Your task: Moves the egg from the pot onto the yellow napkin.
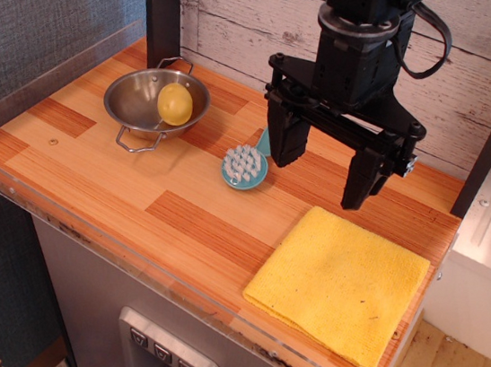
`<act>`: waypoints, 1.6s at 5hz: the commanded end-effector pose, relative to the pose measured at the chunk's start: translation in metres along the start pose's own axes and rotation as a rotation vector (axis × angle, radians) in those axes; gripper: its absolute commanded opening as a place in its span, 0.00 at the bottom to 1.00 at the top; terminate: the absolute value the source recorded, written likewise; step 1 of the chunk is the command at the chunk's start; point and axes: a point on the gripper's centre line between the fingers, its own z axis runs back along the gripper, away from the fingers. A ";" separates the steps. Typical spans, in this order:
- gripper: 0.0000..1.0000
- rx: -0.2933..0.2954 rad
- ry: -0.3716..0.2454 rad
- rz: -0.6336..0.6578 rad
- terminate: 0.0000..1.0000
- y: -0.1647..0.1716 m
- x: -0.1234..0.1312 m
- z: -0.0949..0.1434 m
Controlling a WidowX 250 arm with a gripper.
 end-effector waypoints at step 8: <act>1.00 0.224 0.097 0.358 0.00 0.210 0.012 -0.042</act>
